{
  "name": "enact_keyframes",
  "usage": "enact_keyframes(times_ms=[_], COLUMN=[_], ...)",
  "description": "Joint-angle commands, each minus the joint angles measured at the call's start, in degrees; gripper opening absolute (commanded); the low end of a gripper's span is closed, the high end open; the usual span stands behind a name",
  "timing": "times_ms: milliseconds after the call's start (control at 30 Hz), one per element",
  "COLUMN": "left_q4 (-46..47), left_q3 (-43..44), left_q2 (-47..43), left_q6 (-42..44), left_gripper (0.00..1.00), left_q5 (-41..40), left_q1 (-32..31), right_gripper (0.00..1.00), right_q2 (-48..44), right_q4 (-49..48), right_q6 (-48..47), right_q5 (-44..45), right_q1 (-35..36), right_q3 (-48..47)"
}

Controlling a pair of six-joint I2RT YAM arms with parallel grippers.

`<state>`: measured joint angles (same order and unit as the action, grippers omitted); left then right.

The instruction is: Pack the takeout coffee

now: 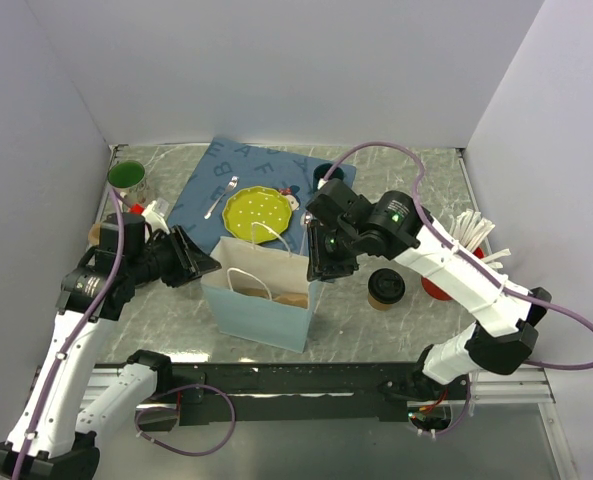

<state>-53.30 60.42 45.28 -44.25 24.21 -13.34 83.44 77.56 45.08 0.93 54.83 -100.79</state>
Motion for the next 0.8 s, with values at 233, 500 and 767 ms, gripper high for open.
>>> enact_keyframes(times_ms=[233,500,767], left_q4=[-1.8,-11.1,-13.9], left_q3=[1.9,11.5,13.9], left_q2=[-0.5,4.7,7.5], left_q6=[-3.6,3.1,5.1], left_gripper=[0.60,0.69,0.66], left_q5=[1.1,-6.4,-7.9], left_q1=[-0.2,-0.2,-0.3], right_gripper=[0.00,0.00,0.25], right_q2=[3.3,-2.7,1.9], right_q4=[12.4,7.9,11.2], right_q6=[-10.4,-9.2,-11.0], right_q5=[6.7,5.3,7.6], right_q1=[-3.7,-2.8,-3.3], right_q3=[-9.8,3.1,-8.4])
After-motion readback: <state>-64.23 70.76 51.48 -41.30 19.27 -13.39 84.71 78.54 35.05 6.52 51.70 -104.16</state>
